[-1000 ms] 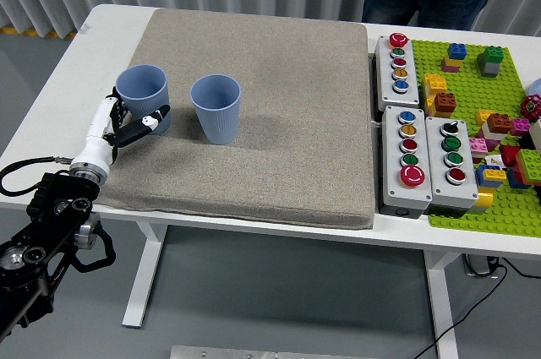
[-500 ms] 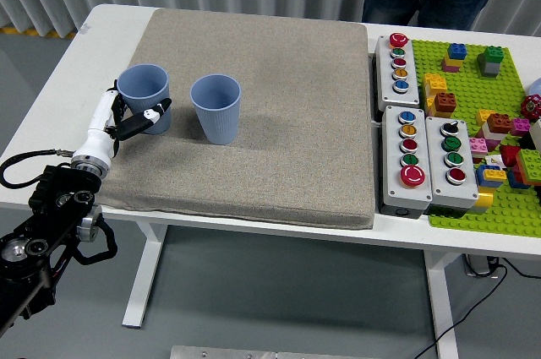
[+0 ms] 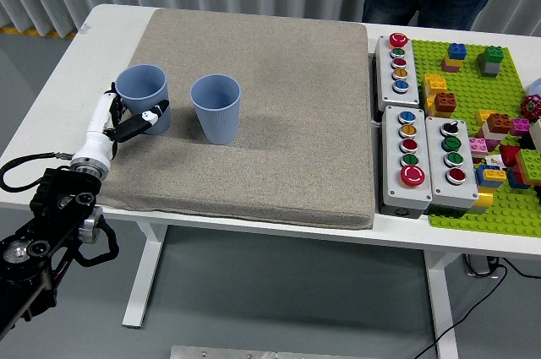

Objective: Pick cup pour cup place

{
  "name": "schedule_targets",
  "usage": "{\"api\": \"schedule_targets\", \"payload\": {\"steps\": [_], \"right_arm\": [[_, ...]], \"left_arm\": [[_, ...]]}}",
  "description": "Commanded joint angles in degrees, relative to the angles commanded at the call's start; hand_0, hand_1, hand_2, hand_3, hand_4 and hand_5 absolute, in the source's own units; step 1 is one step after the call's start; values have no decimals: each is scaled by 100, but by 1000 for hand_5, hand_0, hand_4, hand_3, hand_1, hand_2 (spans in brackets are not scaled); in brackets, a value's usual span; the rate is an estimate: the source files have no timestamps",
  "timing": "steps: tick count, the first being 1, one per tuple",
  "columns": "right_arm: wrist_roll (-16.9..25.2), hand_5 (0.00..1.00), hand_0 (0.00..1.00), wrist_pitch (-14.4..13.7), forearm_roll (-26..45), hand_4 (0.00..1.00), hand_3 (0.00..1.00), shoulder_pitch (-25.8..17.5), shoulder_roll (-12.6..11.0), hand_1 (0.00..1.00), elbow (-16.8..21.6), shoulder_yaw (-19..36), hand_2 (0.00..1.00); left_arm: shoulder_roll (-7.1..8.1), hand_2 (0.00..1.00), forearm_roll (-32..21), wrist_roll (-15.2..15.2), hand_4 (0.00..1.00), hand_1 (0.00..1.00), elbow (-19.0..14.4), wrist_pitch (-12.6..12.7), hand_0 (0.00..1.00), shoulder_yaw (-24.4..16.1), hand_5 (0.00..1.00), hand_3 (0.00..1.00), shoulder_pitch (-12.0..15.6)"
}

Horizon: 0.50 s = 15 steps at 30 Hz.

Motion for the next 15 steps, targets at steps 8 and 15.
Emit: {"api": "schedule_targets", "payload": {"steps": [8,15], "right_arm": [[-2,421,697,4,-10,222,628,8,-1,699,0,6,628],[-1,418,697,6,-14,220,627,9,-1,699,0,6,628]], "left_arm": [[-31,903,23,-14,812,813,-26,74,892,4,295,984,21],[-46,791,93,-33,801,756,-75,183,867,12,300,845,50]]}}
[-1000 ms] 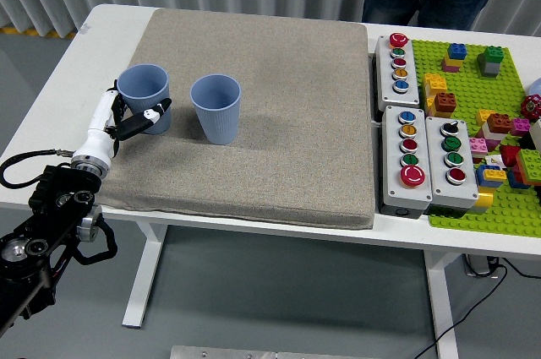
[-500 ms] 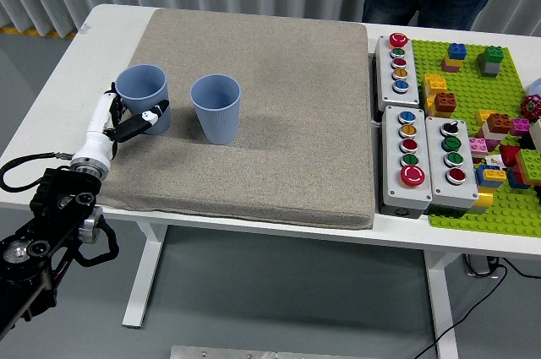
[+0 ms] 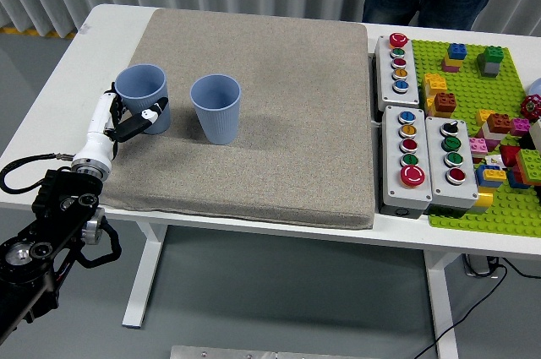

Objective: Pick cup pour cup place

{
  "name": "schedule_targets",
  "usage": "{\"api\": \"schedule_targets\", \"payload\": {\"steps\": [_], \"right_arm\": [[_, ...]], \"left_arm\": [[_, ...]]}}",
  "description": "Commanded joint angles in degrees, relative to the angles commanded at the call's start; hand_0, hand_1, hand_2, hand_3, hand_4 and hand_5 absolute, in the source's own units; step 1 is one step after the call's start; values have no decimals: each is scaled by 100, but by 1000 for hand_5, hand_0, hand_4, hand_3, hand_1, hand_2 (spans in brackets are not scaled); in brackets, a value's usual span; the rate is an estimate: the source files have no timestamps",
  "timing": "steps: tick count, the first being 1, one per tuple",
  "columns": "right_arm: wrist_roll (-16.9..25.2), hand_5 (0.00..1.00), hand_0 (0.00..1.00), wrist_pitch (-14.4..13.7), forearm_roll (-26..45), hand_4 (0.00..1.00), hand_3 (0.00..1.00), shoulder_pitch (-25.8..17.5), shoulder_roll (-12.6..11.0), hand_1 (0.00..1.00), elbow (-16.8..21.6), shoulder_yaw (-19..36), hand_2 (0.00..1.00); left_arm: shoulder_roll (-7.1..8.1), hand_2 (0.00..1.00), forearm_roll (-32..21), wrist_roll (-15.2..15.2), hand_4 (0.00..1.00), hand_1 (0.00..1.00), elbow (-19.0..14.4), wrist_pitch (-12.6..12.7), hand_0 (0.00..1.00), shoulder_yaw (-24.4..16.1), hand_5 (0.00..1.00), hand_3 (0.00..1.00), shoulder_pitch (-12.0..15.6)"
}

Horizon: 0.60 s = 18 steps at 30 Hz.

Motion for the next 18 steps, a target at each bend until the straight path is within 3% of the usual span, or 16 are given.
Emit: {"api": "schedule_targets", "payload": {"steps": [12,13,18], "right_arm": [[-3,419,696,7,-15,221,627,-17,-6,699,0,-4,628],[-5,418,698,8,-21,221,626,-22,-5,699,0,0,628],[-14,418,696,16,-65,221,626,-52,-1,699,0,20,628]], "left_arm": [[-24,756,24,-48,766,719,-55,237,820,43,304,808,49],[-30,747,27,-55,697,696,-57,252,751,52,244,775,55],[-51,743,47,-89,676,692,-85,352,724,78,223,768,113]]}}
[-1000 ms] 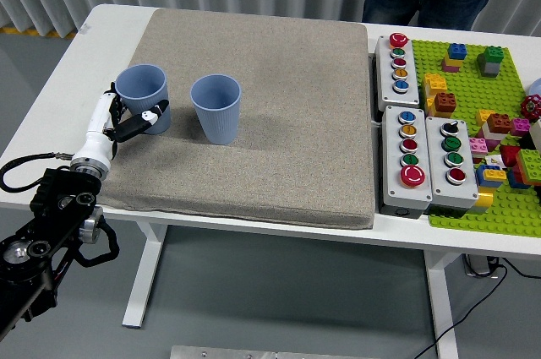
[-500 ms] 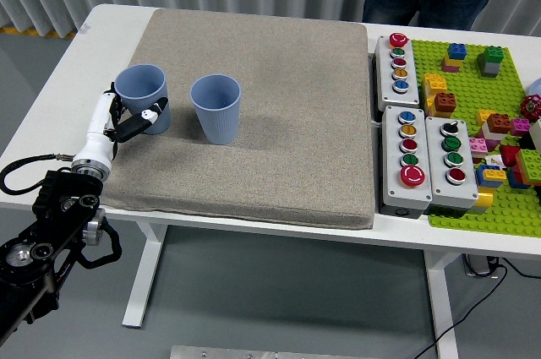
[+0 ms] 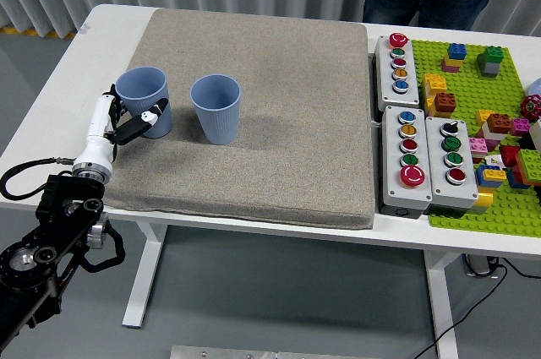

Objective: Pick cup pour cup place

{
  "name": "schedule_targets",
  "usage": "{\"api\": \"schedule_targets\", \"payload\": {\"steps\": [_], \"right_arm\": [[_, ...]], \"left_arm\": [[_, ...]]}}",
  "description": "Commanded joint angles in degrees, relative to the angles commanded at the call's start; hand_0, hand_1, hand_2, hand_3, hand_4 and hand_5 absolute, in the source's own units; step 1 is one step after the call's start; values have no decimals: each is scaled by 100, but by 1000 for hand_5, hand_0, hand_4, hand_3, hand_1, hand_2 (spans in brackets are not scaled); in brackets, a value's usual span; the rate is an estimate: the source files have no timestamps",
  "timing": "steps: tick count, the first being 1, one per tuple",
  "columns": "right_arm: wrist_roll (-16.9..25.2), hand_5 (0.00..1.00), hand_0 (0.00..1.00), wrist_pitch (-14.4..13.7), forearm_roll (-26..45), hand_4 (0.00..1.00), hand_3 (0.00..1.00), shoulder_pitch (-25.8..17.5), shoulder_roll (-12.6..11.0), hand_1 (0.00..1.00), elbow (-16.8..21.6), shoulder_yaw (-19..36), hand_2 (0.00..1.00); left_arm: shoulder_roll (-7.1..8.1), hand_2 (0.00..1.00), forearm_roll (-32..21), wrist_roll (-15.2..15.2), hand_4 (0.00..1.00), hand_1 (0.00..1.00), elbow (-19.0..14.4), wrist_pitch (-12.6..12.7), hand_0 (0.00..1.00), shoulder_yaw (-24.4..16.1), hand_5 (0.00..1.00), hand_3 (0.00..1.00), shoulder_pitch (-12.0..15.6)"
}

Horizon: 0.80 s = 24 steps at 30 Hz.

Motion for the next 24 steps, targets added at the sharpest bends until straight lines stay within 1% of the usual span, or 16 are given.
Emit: {"api": "schedule_targets", "payload": {"steps": [4,6,7,11,12,17,18,19,21,22,23,24], "right_arm": [[0,418,696,1,-5,221,626,-15,0,699,0,1,628],[-1,418,696,4,-21,221,626,-26,-1,699,0,9,628],[-1,417,696,7,-31,220,626,-28,-4,699,0,11,628],[-4,417,696,8,-43,220,626,-27,-4,699,0,21,628],[-3,419,696,7,-34,221,626,-27,-5,699,0,9,628],[1,419,696,5,-16,221,626,-24,-6,699,0,3,628],[3,419,696,2,-1,221,626,-21,-5,699,0,-4,628],[4,416,696,2,3,221,625,-20,-5,700,0,-4,628],[6,416,696,2,5,221,625,-19,-6,700,0,-4,628],[7,416,696,1,8,221,625,-18,-8,700,0,-8,628],[8,416,696,1,9,221,625,-18,-8,700,0,-8,628],[12,412,696,-3,29,216,625,-18,-10,700,0,-14,628]], "left_arm": [[1,743,10,-12,676,692,-39,36,724,-12,223,768,41],[8,743,80,-7,676,692,-111,74,724,-36,223,768,81],[12,736,137,-3,664,684,-168,98,696,-56,194,751,101],[23,736,259,8,664,684,-284,137,696,-98,194,751,125],[30,730,378,22,661,679,-348,178,691,-138,196,747,138],[58,730,540,24,661,679,-503,270,691,-206,196,747,148],[65,730,677,32,661,679,-548,323,691,-237,196,747,144],[71,727,795,38,682,678,-582,367,692,-257,214,736,142],[86,727,932,62,682,678,-635,427,692,-284,214,736,136],[109,727,1174,99,682,678,-703,505,692,-316,214,736,130],[114,727,1292,107,682,678,-718,522,692,-323,214,736,128],[151,689,1522,159,667,646,-784,589,682,-354,198,707,109]]}}
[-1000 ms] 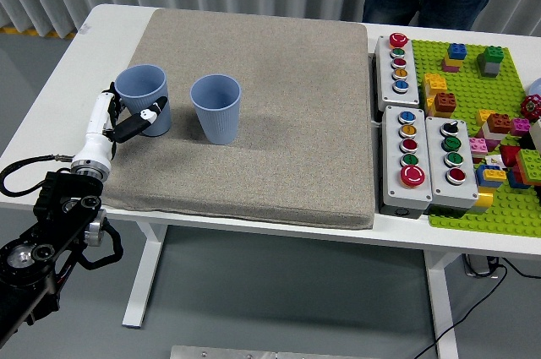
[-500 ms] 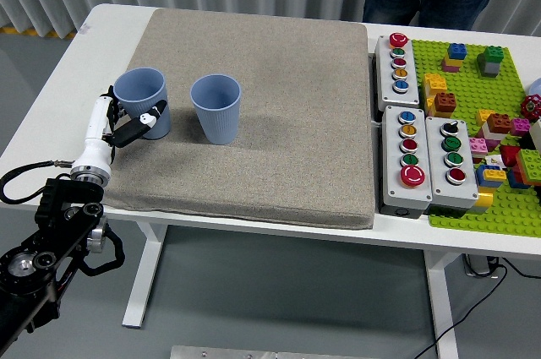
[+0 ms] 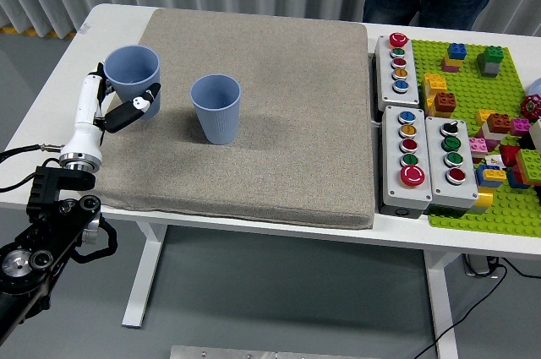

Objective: Pick cup pour cup place

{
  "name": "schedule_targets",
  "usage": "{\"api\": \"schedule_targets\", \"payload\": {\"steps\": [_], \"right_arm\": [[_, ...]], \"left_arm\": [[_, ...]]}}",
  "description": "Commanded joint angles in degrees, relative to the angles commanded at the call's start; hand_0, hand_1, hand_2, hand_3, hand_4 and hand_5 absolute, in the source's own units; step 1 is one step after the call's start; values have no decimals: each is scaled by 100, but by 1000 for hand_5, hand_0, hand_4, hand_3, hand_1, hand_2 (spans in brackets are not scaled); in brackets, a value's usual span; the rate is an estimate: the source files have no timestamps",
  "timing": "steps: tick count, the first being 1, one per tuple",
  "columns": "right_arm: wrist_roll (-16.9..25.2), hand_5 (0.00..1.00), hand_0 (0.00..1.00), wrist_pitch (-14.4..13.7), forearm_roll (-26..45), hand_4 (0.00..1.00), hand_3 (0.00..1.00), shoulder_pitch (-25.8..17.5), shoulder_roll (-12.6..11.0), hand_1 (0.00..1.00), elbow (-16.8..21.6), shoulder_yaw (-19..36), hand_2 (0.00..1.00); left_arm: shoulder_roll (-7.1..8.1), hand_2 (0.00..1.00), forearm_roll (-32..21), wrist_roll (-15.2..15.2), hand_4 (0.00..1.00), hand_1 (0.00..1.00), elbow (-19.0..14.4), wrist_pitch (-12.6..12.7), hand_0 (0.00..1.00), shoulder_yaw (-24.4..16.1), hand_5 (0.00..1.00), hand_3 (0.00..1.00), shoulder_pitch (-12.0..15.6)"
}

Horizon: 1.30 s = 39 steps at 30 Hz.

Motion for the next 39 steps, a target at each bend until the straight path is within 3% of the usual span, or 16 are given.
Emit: {"api": "schedule_targets", "payload": {"steps": [8,13,25,39], "right_arm": [[13,409,696,-15,61,214,624,35,-21,700,0,-15,628],[17,406,696,-24,94,212,622,50,-29,700,0,-28,628],[23,403,695,-41,155,211,621,60,-28,700,0,-51,628],[22,401,695,-41,155,212,621,52,-22,700,0,-42,628]], "left_arm": [[423,681,1360,382,665,630,-313,-67,673,118,195,701,-238],[605,682,1737,513,655,639,-365,-148,679,303,182,711,-430],[838,681,2840,798,646,634,-362,-291,681,697,170,710,-744],[873,679,3899,968,641,635,-333,-396,682,840,163,710,-772]]}}
